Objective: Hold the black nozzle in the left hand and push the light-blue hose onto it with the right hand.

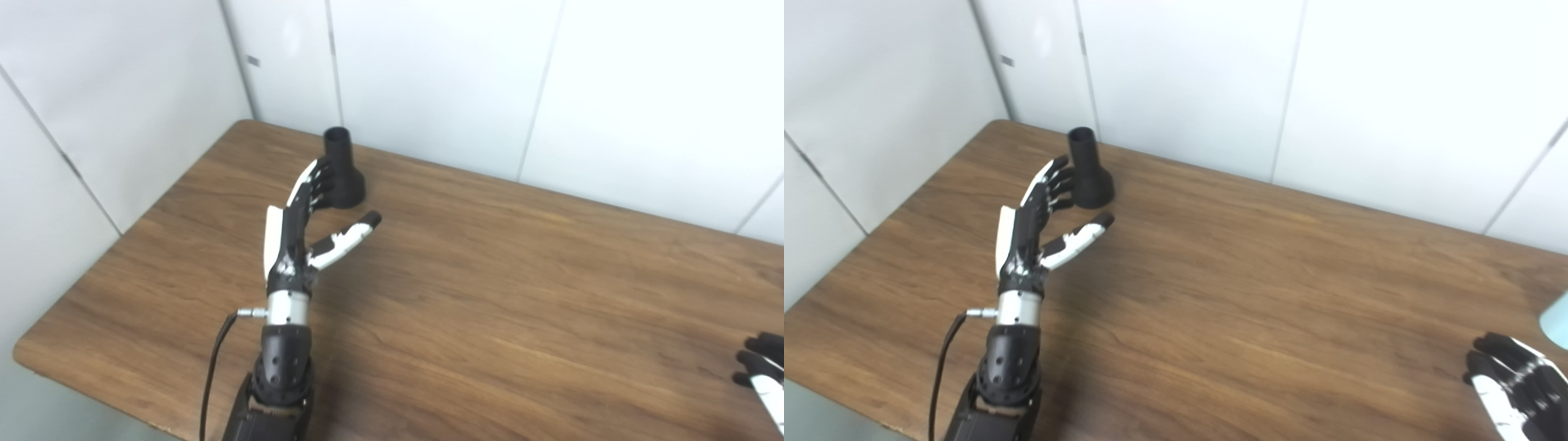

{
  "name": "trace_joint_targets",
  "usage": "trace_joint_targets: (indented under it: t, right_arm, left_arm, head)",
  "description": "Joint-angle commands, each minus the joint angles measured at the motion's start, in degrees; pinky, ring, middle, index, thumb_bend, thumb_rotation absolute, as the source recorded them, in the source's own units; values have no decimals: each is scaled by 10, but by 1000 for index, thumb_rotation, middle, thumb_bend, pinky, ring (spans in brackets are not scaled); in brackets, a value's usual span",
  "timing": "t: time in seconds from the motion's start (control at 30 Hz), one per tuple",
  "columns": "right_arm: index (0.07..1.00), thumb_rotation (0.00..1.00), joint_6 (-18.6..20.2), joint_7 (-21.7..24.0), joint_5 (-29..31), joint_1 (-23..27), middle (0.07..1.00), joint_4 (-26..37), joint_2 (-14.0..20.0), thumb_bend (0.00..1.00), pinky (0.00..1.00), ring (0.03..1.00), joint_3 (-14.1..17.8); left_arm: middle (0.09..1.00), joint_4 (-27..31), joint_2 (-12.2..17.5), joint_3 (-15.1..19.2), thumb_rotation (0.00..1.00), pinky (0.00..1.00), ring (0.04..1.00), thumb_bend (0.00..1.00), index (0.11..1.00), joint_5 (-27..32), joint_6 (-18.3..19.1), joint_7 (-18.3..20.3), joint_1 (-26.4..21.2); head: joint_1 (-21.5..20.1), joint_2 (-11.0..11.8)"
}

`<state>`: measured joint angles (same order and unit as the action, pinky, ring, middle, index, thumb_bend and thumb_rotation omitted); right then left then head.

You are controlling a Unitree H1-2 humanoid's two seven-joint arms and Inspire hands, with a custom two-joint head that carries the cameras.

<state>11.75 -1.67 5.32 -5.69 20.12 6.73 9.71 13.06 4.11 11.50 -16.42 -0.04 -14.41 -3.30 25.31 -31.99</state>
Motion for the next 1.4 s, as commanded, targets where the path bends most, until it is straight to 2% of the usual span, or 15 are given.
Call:
trace_joint_targets:
  t: [0.0,0.1,0.33,0.43,0.53,0.6,0.7,0.87,1.0,1.1,1.23,1.37]
  right_arm:
    - [596,330,-16,3,1,12,641,11,8,373,514,630,5]
    - [591,352,-25,7,8,13,639,5,10,404,512,629,7]
    - [585,393,-27,10,11,15,636,-3,10,442,497,622,10]
    - [581,441,-14,10,8,15,629,1,13,482,484,610,10]
    - [579,445,-15,8,9,15,627,-3,13,478,483,610,12]
    - [573,435,-21,10,13,16,626,-8,13,499,482,610,14]
    - [572,417,-26,11,17,19,626,-12,11,501,480,609,16]
    - [565,446,-19,10,12,21,619,-16,12,510,477,605,15]
    - [568,452,-12,10,13,21,626,-14,12,524,476,612,15]
    - [562,453,-22,14,16,22,618,-20,13,513,470,603,15]
    - [561,466,-22,13,14,20,613,-21,12,518,465,599,16]
    - [560,467,-22,12,8,19,612,-20,13,524,458,595,15]
  left_arm:
    - [937,12,5,6,295,817,921,804,989,-2,8,-6,-20]
    - [969,14,8,8,287,895,966,797,999,-10,32,-6,-31]
    - [964,-20,24,20,365,985,967,858,1000,-7,18,-24,-58]
    - [979,-21,26,17,388,973,972,916,1000,-12,37,-19,-67]
    - [995,-11,24,18,414,993,993,968,1000,10,64,-2,-74]
    - [999,-3,27,16,419,999,999,982,1000,35,79,17,-77]
    - [1000,-3,33,13,431,1000,1000,996,1000,41,96,29,-84]
    - [1000,-42,55,11,393,989,1000,1000,1000,56,107,46,-101]
    - [1000,-84,70,10,362,994,1000,1000,1000,72,93,53,-114]
    - [1000,-125,78,12,352,999,1000,1000,1000,80,95,53,-132]
    - [1000,-169,87,14,350,1000,1000,1000,1000,75,94,44,-157]
    - [1000,-191,85,27,389,966,1000,1000,1000,81,78,23,-170]
  head:
    - [0,1]
    - [1,2]
    - [7,11]
    - [14,14]
    - [13,17]
    - [14,20]
    - [18,22]
    - [16,27]
    - [16,29]
    - [16,29]
    - [16,31]
    - [16,32]
